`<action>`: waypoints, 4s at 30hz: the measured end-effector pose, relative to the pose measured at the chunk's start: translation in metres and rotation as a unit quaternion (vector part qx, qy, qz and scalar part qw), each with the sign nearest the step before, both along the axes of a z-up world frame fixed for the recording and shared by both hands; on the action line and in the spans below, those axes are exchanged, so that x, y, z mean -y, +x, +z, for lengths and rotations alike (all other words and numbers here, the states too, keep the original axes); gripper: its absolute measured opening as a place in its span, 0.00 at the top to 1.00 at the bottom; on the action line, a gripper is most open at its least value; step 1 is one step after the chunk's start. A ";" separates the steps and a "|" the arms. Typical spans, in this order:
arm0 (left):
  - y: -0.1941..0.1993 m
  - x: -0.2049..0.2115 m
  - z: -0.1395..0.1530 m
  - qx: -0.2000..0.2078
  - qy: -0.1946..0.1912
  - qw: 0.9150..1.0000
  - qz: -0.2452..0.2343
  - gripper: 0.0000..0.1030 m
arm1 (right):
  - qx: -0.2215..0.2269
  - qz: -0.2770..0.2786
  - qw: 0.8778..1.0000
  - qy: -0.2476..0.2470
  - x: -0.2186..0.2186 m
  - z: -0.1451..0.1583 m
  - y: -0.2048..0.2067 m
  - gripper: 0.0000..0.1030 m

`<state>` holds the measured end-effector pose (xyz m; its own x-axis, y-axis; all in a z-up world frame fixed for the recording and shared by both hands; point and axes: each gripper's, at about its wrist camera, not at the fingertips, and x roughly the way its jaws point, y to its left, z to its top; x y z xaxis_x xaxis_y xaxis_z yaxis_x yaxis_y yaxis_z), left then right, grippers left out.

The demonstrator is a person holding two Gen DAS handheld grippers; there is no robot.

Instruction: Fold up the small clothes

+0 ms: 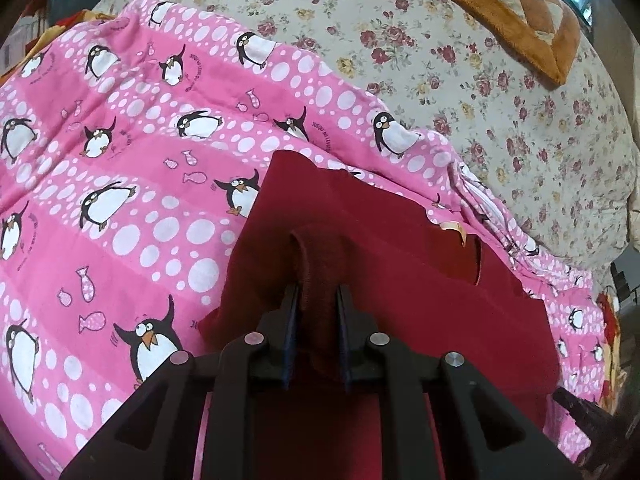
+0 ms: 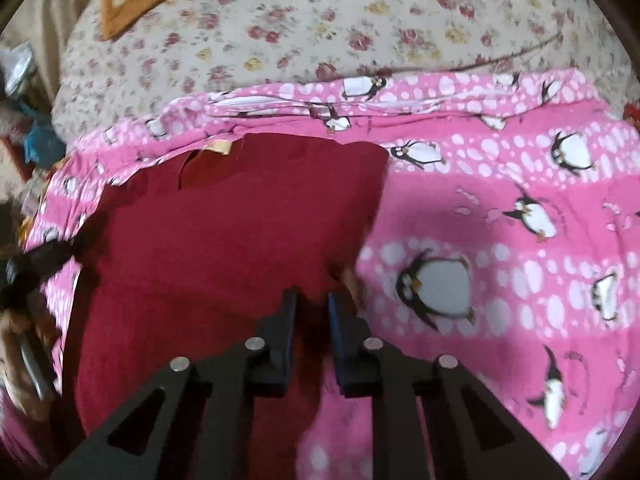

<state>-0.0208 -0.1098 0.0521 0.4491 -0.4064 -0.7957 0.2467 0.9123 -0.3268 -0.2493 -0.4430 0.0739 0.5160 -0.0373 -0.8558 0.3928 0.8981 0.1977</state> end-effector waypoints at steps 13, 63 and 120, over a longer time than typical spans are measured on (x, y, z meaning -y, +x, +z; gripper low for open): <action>-0.001 0.003 -0.007 -0.007 0.019 1.000 -0.002 0.98 | 0.025 -0.042 0.998 0.050 0.026 -0.003 0.035 0.49; -0.202 -0.066 -0.007 0.032 0.153 0.984 -0.085 0.90 | -0.068 0.094 0.990 0.085 -0.118 -0.027 -0.157 0.28; -0.149 -0.097 0.084 0.013 -0.082 0.994 -0.071 1.00 | 0.159 0.095 0.966 0.180 -0.074 0.063 -0.107 0.86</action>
<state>-0.1696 -0.0125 0.1363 0.3964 -0.5912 -0.7024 0.3798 0.8021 -0.4608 -0.3560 -0.3687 0.1368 0.7232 0.3538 -0.5931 0.0962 0.7989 0.5938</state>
